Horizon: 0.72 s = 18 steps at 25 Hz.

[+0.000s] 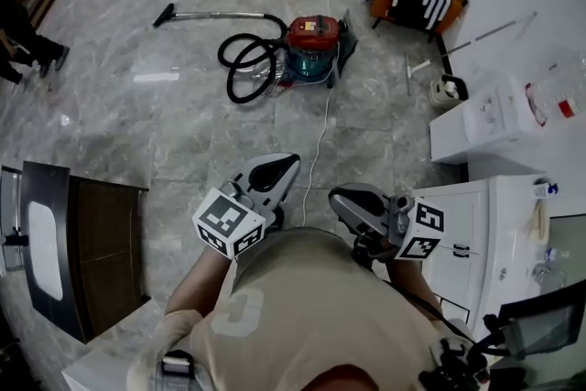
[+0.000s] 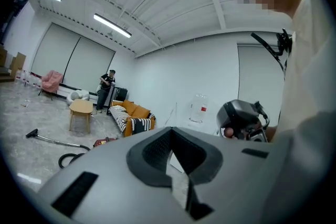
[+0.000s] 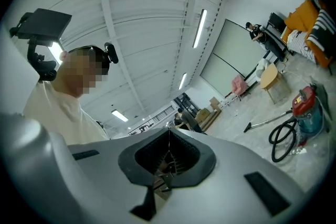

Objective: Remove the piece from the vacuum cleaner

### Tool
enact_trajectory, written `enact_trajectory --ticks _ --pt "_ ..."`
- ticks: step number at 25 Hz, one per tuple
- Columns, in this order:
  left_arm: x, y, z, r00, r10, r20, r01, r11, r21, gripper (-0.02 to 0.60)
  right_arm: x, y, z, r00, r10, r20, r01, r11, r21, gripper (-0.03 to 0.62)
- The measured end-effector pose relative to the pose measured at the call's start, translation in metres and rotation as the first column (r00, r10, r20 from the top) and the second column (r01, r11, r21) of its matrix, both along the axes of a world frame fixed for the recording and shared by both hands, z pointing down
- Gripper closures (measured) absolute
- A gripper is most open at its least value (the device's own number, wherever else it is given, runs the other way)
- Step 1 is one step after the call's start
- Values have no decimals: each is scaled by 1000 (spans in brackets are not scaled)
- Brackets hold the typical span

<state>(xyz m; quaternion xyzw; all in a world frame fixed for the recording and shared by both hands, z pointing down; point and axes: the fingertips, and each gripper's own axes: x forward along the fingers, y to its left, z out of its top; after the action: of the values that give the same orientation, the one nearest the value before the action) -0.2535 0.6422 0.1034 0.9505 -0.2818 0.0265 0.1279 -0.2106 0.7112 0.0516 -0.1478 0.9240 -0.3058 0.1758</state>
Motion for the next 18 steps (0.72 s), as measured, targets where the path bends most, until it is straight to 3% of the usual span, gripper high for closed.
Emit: enact_trajectory --ticks 8,18 --pt "-28 -28 -3 998 69 -11 -68 997 27 578 -34 -32 -4 998 60 -20 -60 998 4 591" --pt "-44 -58 -7 997 68 -24 -66 996 56 578 -49 -59 -4 995 89 -52 -89 996 6 591"
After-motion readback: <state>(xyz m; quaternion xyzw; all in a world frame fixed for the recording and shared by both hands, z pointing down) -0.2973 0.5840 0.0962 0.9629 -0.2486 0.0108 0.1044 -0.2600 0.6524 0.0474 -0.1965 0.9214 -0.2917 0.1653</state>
